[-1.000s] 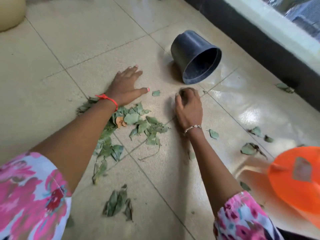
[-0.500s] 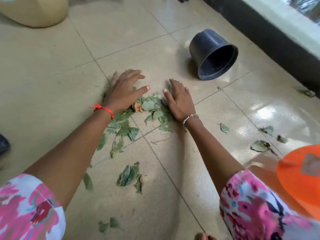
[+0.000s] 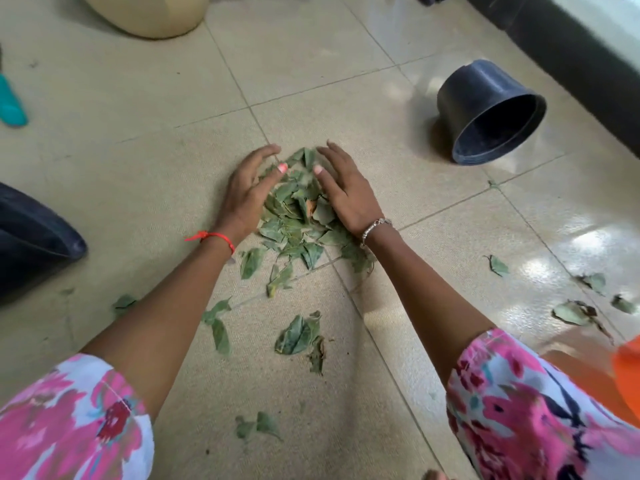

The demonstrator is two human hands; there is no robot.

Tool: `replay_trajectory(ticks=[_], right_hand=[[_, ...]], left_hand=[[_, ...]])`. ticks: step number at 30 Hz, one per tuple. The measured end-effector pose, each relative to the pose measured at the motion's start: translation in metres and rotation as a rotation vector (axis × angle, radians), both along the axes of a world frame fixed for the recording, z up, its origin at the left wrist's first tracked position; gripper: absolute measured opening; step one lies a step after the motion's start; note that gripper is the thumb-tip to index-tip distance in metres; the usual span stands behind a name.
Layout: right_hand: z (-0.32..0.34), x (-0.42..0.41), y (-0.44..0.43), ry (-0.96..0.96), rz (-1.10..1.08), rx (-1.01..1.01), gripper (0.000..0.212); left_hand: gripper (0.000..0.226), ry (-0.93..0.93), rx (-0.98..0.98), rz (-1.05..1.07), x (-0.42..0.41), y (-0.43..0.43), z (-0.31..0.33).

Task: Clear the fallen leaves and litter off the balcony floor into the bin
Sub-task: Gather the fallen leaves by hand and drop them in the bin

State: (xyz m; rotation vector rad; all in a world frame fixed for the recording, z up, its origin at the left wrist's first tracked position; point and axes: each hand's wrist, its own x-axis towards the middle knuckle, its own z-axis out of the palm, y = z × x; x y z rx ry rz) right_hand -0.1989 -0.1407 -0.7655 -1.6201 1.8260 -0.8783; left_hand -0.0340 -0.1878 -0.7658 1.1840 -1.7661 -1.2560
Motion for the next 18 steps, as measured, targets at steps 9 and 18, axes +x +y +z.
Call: replay_trajectory(ticks=[9,18], right_hand=[[0.008,0.026,-0.034,-0.15,-0.101,-0.036,0.051],[0.022,0.02,0.011,-0.258,-0.106,-0.015,0.036]], left_hand=[[0.065,0.022,0.027,0.003,0.0,-0.005,-0.005],[0.056,0.025,0.042,-0.034,0.008,0.004,0.0]])
